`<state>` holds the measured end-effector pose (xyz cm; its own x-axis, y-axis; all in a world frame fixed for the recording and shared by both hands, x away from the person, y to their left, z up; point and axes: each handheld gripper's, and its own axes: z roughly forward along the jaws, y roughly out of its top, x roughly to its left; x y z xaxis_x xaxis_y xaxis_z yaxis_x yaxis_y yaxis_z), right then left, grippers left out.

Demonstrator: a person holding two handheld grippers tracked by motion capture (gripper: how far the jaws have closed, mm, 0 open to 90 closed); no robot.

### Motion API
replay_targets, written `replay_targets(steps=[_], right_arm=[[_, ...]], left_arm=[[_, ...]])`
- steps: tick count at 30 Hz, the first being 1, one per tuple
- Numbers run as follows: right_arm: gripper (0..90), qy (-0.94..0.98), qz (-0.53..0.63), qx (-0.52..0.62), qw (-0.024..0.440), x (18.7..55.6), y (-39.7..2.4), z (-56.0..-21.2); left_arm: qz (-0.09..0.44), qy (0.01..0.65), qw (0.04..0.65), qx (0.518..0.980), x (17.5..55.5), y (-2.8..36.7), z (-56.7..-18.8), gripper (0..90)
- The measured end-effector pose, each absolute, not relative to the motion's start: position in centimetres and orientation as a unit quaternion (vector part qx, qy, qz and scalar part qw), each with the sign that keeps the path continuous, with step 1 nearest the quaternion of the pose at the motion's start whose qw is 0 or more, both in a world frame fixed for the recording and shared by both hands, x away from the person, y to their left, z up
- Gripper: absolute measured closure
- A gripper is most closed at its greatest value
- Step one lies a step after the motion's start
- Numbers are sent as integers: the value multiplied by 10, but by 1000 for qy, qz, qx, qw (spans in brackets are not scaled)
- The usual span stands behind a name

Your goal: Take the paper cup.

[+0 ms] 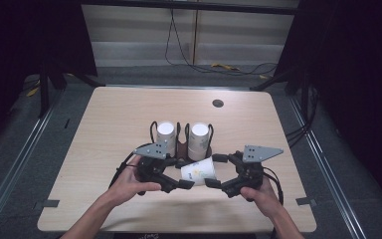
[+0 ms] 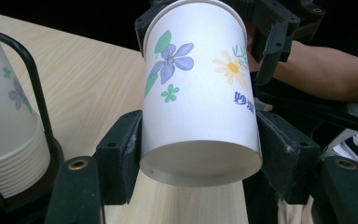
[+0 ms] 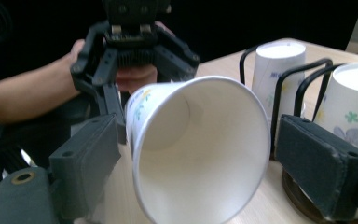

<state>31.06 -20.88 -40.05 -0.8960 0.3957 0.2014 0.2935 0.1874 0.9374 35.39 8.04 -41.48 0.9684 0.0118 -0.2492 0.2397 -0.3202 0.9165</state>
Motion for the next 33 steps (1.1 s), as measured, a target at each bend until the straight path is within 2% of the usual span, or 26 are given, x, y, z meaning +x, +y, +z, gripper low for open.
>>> replay_targets(steps=[11, 27, 33], right_arm=[[134, 732, 634, 245, 36, 312, -210, -399], [136, 738, 632, 237, 15, 314, -203, -403], [187, 743, 628, 232, 9, 315, -204, -404]], left_arm=[[-91, 77, 588, 800, 353, 81, -412, 356], [-90, 70, 592, 798, 351, 79, -411, 356], [-92, 66, 591, 798, 351, 79, -411, 356]])
